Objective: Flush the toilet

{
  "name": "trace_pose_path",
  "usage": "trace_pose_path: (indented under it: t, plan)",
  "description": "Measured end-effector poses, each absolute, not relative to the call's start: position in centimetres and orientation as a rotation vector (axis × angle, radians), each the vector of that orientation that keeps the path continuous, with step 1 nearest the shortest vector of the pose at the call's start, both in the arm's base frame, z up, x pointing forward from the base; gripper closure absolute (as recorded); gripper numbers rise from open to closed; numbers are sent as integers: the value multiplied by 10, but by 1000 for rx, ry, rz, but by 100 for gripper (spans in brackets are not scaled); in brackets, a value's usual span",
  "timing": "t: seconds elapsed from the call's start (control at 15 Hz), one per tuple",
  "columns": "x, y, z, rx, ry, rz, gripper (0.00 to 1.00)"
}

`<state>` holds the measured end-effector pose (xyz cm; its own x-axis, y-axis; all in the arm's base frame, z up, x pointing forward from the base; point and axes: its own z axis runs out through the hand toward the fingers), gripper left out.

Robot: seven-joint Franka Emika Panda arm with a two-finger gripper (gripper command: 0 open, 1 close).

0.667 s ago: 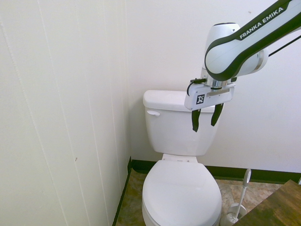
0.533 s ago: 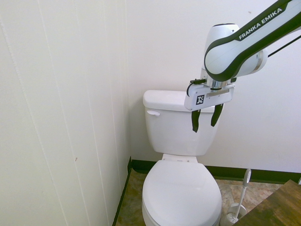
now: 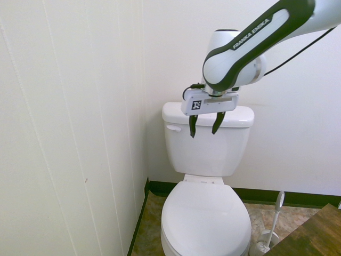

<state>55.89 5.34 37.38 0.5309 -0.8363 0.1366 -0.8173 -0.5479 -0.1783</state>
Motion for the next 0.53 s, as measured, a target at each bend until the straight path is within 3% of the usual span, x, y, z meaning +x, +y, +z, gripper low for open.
trace_pose_path:
  t: [0.2,0.27,0.53]
  plan:
    - [620,58,368,-2596,1557,-396,0]
    - [637,61,365,-2578,1589,-407,100]
    - [681,61,360,-2540,1670,-421,100]
